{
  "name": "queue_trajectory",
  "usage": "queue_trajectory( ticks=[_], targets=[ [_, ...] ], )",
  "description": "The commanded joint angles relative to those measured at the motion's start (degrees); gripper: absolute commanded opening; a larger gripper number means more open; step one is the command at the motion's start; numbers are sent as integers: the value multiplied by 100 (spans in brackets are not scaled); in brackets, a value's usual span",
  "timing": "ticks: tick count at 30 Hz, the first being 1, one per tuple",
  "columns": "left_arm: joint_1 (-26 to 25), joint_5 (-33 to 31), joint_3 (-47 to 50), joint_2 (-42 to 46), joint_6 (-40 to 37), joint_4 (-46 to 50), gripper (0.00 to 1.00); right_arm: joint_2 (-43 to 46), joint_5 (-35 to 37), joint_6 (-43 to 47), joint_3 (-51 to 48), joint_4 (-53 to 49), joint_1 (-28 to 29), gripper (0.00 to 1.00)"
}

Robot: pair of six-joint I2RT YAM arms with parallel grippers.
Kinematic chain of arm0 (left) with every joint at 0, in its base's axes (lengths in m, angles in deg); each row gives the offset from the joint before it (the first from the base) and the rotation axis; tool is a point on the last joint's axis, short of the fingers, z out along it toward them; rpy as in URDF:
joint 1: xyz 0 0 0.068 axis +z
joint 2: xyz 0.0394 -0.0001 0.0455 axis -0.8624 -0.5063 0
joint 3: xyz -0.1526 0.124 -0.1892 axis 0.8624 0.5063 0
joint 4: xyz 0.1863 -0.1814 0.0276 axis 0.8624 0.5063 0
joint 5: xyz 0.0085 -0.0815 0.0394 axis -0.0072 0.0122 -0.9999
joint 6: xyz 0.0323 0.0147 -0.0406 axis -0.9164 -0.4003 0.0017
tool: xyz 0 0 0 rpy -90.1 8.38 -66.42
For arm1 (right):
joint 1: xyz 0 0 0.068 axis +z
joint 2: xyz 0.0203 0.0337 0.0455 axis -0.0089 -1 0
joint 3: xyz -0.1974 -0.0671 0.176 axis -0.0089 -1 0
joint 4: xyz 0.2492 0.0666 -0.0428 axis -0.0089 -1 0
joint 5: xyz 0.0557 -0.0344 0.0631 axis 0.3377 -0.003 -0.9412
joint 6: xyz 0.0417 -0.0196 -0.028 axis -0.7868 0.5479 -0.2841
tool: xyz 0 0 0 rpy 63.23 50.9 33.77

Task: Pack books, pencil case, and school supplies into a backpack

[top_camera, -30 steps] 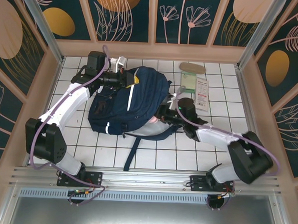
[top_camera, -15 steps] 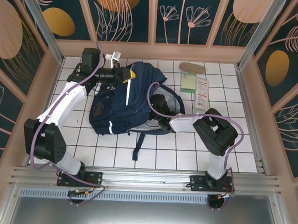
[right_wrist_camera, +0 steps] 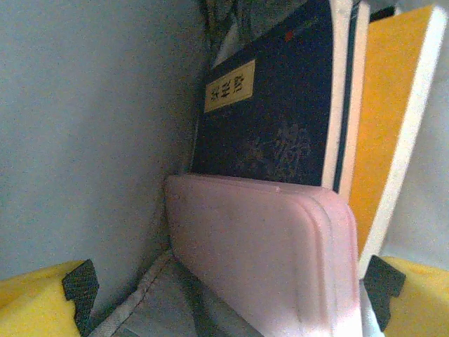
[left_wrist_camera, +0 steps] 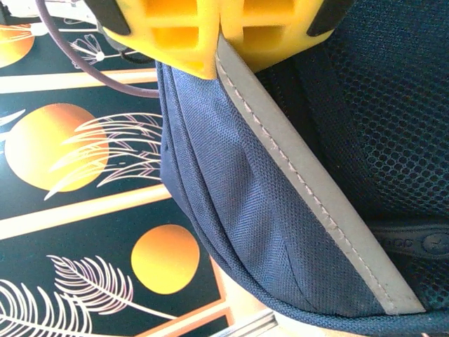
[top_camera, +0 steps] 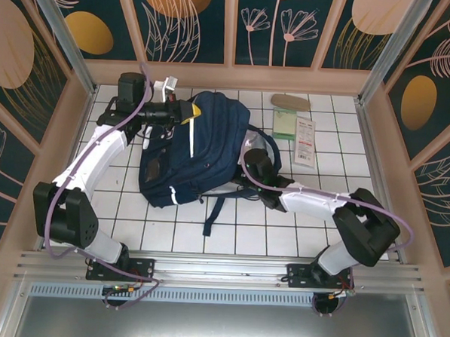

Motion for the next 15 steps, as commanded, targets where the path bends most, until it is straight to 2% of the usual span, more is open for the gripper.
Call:
queue_trajectory(
  ticks=[1,5,10,15],
  targets=[
    [105,252,-77,418,1,-920,0,344,-2,443,-113,-432,-140,99],
    [118,205,-31,474,-54,-880,0,801,309,625,-188,-898,-343,95],
    [231,19,43,486,-236,-689,0,1509,324,586,-341,-1327,-1074,88],
    [228,-19,144,486,-354,-634,0,1765,480,785,-104,-1931,-1433,84]
  ],
)
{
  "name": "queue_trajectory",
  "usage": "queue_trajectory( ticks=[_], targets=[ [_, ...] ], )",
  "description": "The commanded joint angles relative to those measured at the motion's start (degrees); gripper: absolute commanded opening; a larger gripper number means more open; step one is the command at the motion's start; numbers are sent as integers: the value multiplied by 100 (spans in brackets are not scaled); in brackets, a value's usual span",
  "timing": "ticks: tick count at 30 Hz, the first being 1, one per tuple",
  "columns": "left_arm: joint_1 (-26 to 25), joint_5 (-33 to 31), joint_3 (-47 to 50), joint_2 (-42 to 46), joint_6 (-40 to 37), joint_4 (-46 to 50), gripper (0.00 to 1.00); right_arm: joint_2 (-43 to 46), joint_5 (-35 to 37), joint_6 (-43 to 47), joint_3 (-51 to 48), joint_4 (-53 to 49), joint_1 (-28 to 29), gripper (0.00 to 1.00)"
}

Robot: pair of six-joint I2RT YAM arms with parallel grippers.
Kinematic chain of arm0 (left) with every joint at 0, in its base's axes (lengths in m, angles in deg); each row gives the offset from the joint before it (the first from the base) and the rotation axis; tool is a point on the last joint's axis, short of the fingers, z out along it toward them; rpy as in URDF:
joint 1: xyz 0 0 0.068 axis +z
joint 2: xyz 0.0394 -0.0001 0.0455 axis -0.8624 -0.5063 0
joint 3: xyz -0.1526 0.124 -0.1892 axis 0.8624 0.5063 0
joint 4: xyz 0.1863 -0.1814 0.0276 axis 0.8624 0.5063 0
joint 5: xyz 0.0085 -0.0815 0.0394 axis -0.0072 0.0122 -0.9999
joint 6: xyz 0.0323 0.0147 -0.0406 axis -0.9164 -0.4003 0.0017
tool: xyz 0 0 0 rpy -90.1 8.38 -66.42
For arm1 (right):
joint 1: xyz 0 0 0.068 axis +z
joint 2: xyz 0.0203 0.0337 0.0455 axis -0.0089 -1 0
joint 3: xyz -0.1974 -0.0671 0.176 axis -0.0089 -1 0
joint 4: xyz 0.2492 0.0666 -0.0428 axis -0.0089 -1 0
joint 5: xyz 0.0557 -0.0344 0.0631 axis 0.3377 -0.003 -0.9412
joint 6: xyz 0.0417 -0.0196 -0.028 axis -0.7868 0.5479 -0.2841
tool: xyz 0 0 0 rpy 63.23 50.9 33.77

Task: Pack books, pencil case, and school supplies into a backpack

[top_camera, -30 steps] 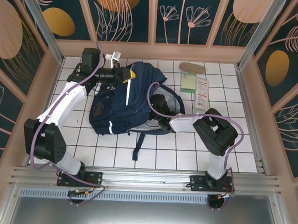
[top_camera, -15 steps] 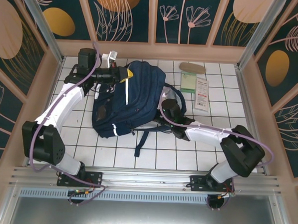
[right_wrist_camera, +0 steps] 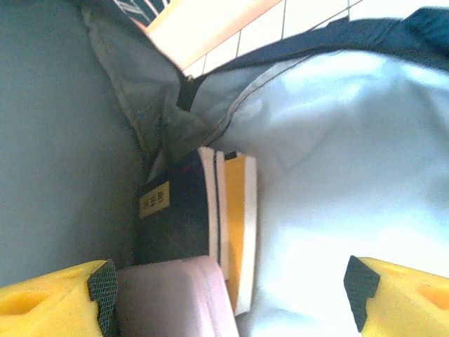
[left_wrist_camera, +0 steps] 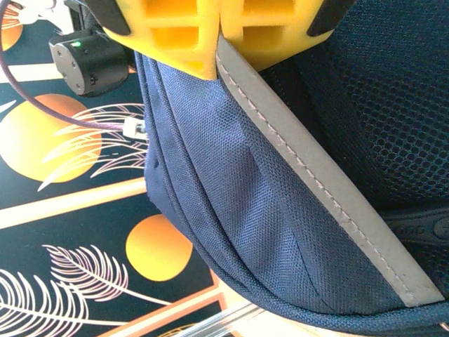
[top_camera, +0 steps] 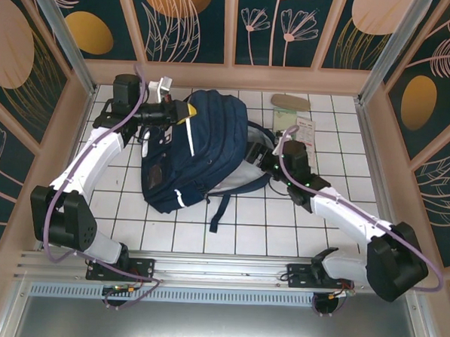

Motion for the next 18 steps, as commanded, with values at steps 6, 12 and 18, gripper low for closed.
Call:
queue_trajectory(
  ticks=[6,12,18],
  targets=[
    [41,-33,-101,296,-683,-110,0,346,525,40,142,-789,-856,78],
    [-251,-290,-641,113,-1395,756,0,-294,541,246,566,-1235,-1150,75],
    [-342,-269,-1170,-28,-1474,1005,0,-820,177,325,439,-1207,-1153,66]
  ],
)
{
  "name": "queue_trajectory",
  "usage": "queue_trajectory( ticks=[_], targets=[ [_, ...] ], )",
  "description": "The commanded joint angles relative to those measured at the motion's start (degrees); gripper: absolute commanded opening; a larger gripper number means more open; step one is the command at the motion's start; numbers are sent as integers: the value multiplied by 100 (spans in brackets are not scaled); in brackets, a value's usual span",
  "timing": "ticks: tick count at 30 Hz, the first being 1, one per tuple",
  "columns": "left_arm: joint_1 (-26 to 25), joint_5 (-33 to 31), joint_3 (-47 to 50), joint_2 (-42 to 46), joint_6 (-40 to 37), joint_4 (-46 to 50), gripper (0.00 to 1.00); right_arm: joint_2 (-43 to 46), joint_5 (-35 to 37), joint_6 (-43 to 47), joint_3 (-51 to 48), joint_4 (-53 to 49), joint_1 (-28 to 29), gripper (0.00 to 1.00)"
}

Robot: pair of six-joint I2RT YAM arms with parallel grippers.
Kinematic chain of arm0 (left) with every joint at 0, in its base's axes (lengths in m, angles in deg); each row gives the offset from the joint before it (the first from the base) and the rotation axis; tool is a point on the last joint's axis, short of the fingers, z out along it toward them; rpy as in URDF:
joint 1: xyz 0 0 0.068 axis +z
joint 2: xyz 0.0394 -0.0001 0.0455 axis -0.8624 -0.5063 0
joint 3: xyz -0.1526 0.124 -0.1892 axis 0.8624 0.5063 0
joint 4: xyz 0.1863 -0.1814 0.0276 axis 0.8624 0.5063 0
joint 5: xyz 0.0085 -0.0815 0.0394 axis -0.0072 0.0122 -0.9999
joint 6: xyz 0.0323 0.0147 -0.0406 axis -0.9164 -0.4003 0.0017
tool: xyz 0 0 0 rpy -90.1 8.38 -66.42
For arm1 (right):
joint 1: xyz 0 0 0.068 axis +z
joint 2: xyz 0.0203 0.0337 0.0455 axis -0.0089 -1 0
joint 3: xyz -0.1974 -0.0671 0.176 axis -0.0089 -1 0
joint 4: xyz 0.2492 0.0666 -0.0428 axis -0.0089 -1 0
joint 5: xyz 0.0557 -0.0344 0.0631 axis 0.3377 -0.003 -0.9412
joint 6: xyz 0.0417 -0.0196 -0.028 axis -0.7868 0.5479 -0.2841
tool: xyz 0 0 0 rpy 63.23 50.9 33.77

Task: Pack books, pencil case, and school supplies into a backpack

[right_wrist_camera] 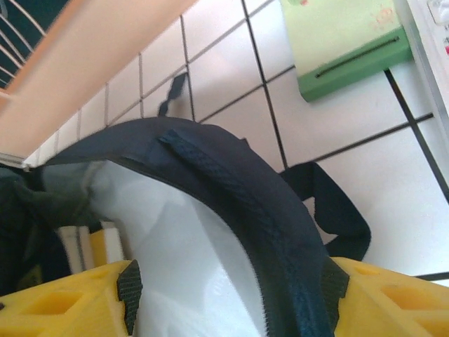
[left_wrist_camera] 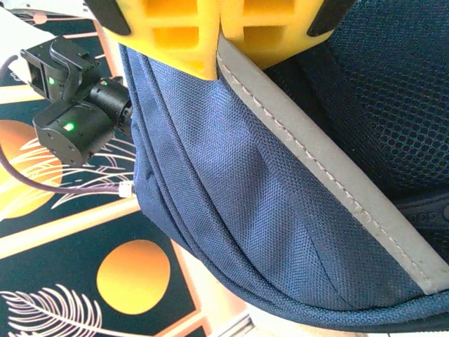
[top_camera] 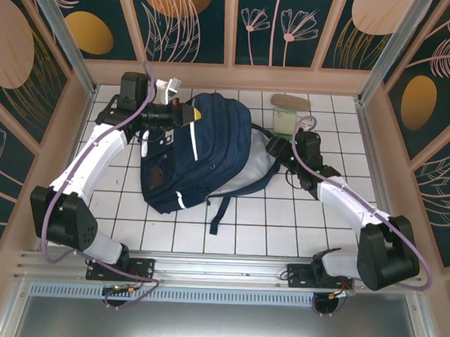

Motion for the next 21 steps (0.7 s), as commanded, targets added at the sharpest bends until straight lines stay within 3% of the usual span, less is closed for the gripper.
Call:
queue_trajectory(
  ticks=[1,4,8,12,14,17,21],
  targets=[
    [-6,202,-609,44,-309,-192,0,-313,-333,130,22,-200,-25,64],
    [-10,147,-852,-50,-320,-74,0,-397,-755,129,-209,0,126,51],
    [-4,50,-1140,-219,-397,117,0,-328,-972,192,-334,36,757,34],
    [-5,-75,-1283,-335,-452,203,0,-325,-1431,135,-324,231,1320,28],
    [-2,-202,-1239,-348,-460,233,0,-254,-1171,78,-183,-112,1375,36],
    [-6,-517,-1005,-278,-517,281,0,86,-553,173,11,-718,1260,65],
    [61,-828,-275,13,-353,-148,0,627,261,506,361,-1258,1177,79]
  ],
)
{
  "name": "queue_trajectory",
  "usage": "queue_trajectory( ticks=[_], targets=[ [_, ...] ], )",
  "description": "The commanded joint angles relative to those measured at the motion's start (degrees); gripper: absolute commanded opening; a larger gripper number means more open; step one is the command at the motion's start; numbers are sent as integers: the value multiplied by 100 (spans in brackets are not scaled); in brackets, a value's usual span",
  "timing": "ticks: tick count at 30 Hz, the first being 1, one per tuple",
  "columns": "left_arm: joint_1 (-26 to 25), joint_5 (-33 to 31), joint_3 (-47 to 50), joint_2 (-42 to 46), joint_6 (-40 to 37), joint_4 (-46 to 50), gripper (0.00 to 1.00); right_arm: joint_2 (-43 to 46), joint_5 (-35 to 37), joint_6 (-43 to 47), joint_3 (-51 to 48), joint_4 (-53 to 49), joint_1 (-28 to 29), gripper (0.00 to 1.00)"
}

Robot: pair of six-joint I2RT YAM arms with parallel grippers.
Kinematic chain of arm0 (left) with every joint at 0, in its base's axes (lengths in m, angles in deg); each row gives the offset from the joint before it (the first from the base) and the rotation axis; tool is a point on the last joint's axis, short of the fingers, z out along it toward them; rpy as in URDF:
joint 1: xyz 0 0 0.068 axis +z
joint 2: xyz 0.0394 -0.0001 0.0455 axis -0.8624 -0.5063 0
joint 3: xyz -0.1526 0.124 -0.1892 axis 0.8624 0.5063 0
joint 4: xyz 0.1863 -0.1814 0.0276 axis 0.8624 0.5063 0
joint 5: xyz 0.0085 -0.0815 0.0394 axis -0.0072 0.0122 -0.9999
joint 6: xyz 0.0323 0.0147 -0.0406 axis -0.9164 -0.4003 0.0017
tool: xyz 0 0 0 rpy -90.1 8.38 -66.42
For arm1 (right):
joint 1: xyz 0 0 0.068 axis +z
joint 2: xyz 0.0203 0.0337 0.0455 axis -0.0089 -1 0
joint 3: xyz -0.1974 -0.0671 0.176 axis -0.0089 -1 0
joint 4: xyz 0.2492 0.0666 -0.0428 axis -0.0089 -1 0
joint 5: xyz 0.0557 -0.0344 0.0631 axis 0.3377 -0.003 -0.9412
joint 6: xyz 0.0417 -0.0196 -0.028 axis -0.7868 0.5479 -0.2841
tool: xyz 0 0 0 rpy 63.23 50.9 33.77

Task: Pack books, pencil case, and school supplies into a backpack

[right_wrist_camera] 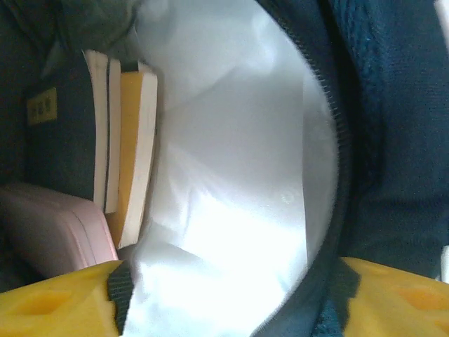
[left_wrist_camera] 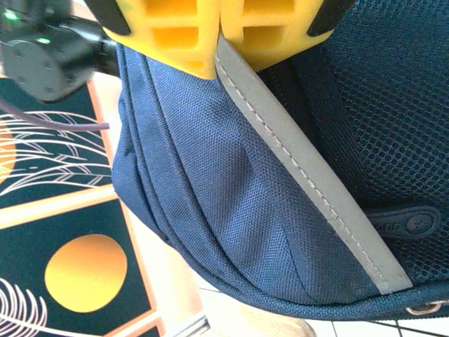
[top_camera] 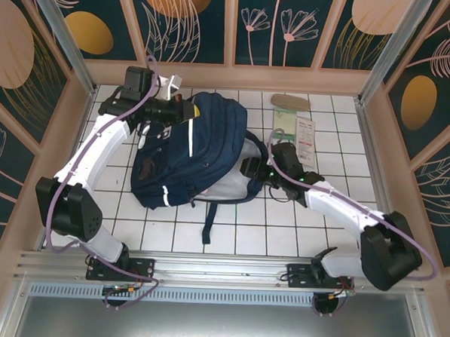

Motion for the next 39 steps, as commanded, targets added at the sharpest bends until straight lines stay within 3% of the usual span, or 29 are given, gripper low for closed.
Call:
queue_trajectory(
  ticks=[1,6,11,17,23,32,39],
  targets=[
    [118,-149,505,499,96,-1089,0,530,930,211,514,-716,-171,81],
    [170,3,1154,725,379,-1726,0,576,1315,-136,584,-525,-1254,85],
    [173,83,1603,950,633,-2206,0,-678,2155,397,1311,-695,-1812,90],
    [172,131,2200,1210,918,-2821,0,-2679,3254,1875,3149,-2062,-1727,91],
    [164,166,2416,1218,1136,-3100,0,-3632,3536,2513,4005,-2853,-1542,83],
    [143,358,2517,1161,1418,-3409,0,-4868,4411,2604,4850,-3792,-1146,80],
    [146,368,2570,1192,1428,-3457,0,-5197,4992,2563,4981,-3901,-1122,73]
  ],
)
